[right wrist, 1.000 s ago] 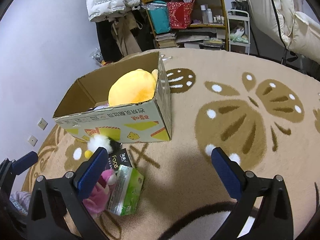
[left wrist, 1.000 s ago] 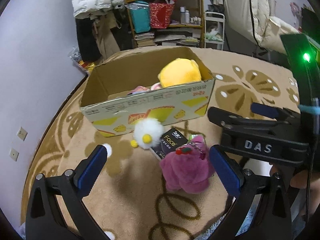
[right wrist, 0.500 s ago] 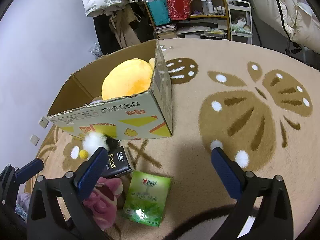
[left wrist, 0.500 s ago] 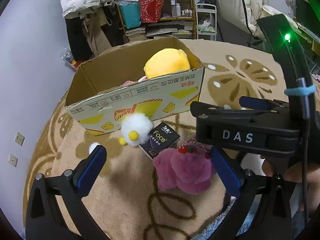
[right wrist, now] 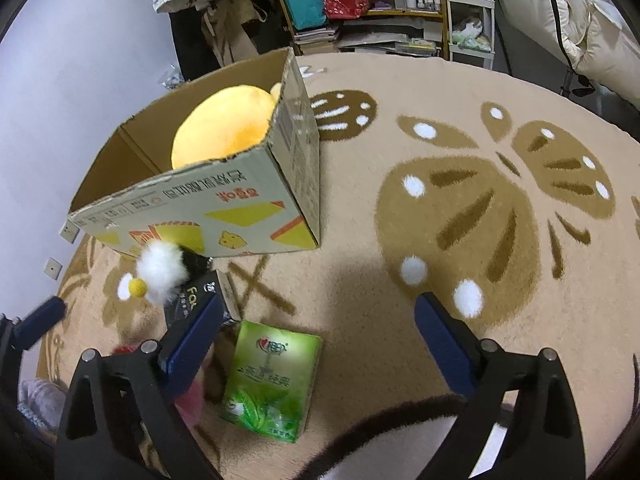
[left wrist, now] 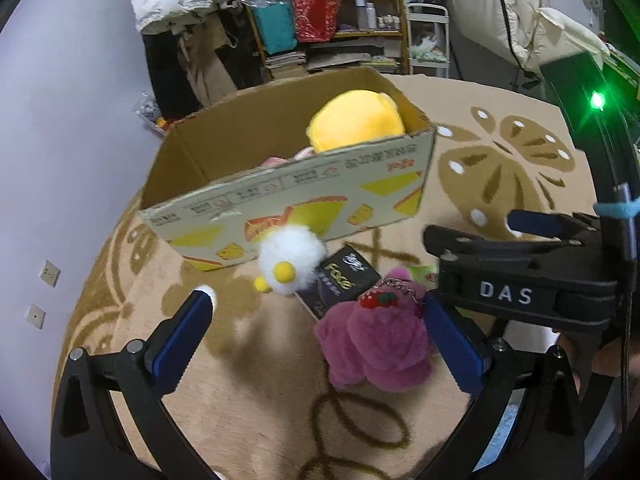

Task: Organize soft objects
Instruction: 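Lower left tool onto pink plush bear while right tool lowers onto green tissue packet, then close left tool on pink bear while right tool grips green tissue packet, lift both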

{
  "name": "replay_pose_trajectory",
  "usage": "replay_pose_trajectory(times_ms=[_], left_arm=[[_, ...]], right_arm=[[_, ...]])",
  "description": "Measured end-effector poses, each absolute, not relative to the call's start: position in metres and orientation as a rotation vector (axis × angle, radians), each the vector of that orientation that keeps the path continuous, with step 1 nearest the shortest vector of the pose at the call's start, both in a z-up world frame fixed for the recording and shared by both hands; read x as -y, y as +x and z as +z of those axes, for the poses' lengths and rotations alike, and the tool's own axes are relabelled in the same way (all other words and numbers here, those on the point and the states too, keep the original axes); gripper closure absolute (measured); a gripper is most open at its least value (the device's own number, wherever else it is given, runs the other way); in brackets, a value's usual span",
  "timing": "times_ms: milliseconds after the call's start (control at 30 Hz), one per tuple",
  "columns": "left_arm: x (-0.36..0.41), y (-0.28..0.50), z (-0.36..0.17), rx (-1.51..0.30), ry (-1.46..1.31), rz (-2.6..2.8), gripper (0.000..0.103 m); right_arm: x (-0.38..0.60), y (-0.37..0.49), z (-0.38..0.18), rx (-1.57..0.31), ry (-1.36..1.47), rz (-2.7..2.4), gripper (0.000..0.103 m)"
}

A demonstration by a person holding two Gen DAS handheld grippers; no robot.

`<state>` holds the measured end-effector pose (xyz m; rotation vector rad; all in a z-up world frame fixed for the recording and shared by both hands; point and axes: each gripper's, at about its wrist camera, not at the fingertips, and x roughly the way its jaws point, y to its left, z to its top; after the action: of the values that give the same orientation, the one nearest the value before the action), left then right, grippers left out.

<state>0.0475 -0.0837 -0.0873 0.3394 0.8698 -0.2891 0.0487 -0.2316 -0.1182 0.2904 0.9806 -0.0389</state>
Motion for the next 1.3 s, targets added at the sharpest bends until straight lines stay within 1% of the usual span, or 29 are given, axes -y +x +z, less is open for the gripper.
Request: replay_pose_trajectory(times_ms=[200, 267, 433, 533, 600, 667, 733, 867, 1033, 1300], left_arm=[[0.068, 0.056, -0.081, -0.879, 0.293, -0.238, 0.0], [0.065, 0.056, -0.079, -0.879, 0.288, -0.23, 0.0], [0.061, 0.055, -0.075, -0.864, 0.311, -0.193, 0.0], [0.059, 0.053, -0.073, -0.844, 0.338, -0.166, 0.0], [0.057, 0.054, -0.072, -0.845, 0.34, -0.155, 0.0], [0.054, 0.056, -0.072, -0.849, 0.335, -0.144, 0.0], [0.052, 0.057, -0.071, -0.849, 0.336, -0.125, 0.0], [0.042, 0.062, -0.069, -0.851, 0.344, -0.065, 0.0], [0.031, 0.067, -0.067, -0.888, 0.279, -0.083, 0.0], [0.041, 0.058, -0.064, -0.85, 0.333, -0.118, 0.0]], right_arm=[[0.233, 0.049, -0.122, -1.002, 0.304, -0.045, 0.008], [0.232, 0.049, -0.124, -1.014, 0.305, -0.042, 0.013], [0.224, 0.052, -0.135, -1.07, 0.305, -0.002, 0.02], [0.216, 0.054, -0.143, -1.105, 0.29, 0.023, 0.021], [0.211, 0.056, -0.148, -1.128, 0.283, 0.036, 0.023], [0.208, 0.058, -0.153, -1.142, 0.287, 0.055, 0.035], [0.206, 0.059, -0.155, -1.146, 0.297, 0.079, 0.044], [0.199, 0.057, -0.149, -1.116, 0.251, 0.081, 0.045], [0.201, 0.054, -0.143, -1.086, 0.262, 0.082, 0.045], [0.203, 0.055, -0.14, -1.084, 0.255, 0.083, 0.045]])
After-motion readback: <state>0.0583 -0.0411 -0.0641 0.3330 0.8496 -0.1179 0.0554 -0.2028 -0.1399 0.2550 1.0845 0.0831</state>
